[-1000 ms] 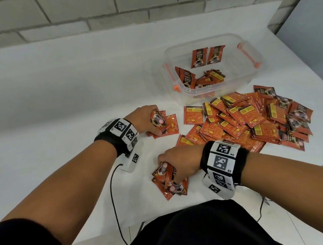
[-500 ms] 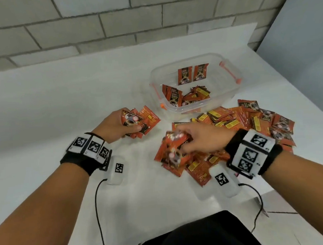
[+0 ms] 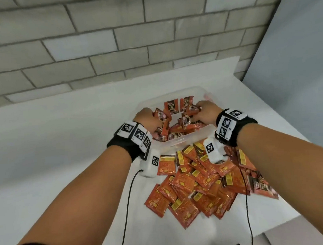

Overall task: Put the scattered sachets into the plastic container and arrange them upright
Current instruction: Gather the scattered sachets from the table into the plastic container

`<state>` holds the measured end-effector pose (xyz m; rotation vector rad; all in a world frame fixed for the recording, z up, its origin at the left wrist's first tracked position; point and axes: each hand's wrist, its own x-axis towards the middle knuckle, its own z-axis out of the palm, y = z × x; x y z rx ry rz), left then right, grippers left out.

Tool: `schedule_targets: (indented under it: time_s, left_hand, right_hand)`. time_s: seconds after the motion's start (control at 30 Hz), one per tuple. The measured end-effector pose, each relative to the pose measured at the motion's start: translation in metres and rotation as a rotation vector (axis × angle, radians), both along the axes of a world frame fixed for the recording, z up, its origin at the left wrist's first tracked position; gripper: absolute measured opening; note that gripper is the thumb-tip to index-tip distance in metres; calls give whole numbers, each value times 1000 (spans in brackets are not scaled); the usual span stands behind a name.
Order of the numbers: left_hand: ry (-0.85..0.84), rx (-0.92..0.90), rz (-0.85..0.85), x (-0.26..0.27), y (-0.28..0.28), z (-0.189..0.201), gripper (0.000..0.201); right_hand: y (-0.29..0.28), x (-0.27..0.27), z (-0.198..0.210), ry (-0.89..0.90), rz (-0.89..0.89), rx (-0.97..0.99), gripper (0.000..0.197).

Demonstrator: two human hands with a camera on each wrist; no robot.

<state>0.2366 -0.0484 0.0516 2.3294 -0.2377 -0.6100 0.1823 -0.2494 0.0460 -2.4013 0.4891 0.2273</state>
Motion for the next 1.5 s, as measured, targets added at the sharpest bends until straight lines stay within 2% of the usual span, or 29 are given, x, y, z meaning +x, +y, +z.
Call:
schedule_targets:
  time_s: [0.1, 0.17, 0.3, 0.37, 0.43, 0.5, 0.6, 0.67, 0.73, 0.8, 0.87, 0.97, 1.1, 1.27, 1.37, 1.5]
  left_hand:
    - [-14, 168, -7, 7, -22, -11, 22]
    - [-16, 230, -2, 9, -35, -15, 23]
    - [-72, 364, -47, 6, -49, -19, 23]
    - [-60, 359, -36, 4, -51, -16, 27]
    - [-68, 328, -6, 2, -50, -12, 46]
    - [-106, 276, 15, -2, -51, -1, 55]
    - [-215, 198, -37, -23, -62, 22, 44]
    - [-292, 98, -103, -43, -73, 31, 29]
    - [-272, 27, -234, -67, -88, 29, 17]
    - [-214, 40, -398, -89, -105, 16, 15]
    - [-179, 115, -508, -103, -117, -3, 20]
    - [-217, 264, -580, -110, -125, -34, 31]
    - [-196, 316, -520, -112, -125, -55, 50]
    - [-226, 417, -430, -116, -124, -67, 38]
    - [-167, 428, -382, -115, -124, -68, 41]
    - [-136, 379, -366, -114, -123, -68, 42]
  right_hand:
    - [-3, 14, -6, 83, 71, -82, 49]
    - [-6, 19, -11, 127, 92, -109, 56]
    - [-12, 19, -13, 123, 114, -121, 55]
    - [-15, 14, -7, 57, 107, -64, 57]
    - [-18, 8, 5, -37, 96, 29, 53]
    - [-25, -3, 18, -142, 52, 145, 48]
    - [-48, -30, 31, -315, -67, 345, 33]
    - [-69, -51, 32, -378, -154, 380, 25]
    - [-92, -72, 23, -345, -229, 343, 21]
    - [-111, -92, 9, -228, -247, 263, 19]
    - [-123, -111, -5, -67, -170, 152, 21]
    - [-127, -132, -20, 104, -2, -2, 31]
    - [-128, -152, -38, 172, 87, 11, 48]
    - [-121, -161, -59, 181, 189, -127, 71]
    - [-118, -161, -68, 154, 188, -172, 69]
    - [-115, -161, -68, 89, 143, -125, 63]
